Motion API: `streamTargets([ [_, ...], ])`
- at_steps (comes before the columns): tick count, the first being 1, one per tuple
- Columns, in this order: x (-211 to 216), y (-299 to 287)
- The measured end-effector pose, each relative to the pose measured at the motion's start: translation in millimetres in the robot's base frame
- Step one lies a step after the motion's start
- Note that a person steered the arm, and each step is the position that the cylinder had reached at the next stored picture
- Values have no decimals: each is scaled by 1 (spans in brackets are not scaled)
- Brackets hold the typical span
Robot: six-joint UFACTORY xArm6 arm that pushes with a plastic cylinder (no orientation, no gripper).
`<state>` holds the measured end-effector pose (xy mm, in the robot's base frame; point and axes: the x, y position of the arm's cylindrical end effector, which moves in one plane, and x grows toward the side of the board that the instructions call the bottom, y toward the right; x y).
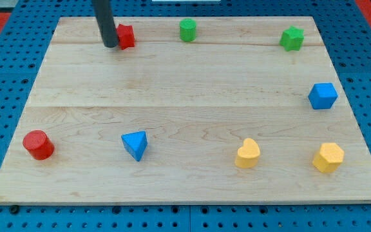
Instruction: Push red star towards the bottom center
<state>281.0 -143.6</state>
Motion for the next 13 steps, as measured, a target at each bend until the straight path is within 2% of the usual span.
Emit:
streamTargets([
  [1, 4, 28],
  [2, -5, -49],
  [3, -55, -42],
  [4, -65, -1],
  [5, -9, 21],
  [6, 15, 56],
  [8, -23, 42],
  [9, -14, 73],
  [11, 30, 87],
  [12, 10, 84],
  [13, 12, 95],
])
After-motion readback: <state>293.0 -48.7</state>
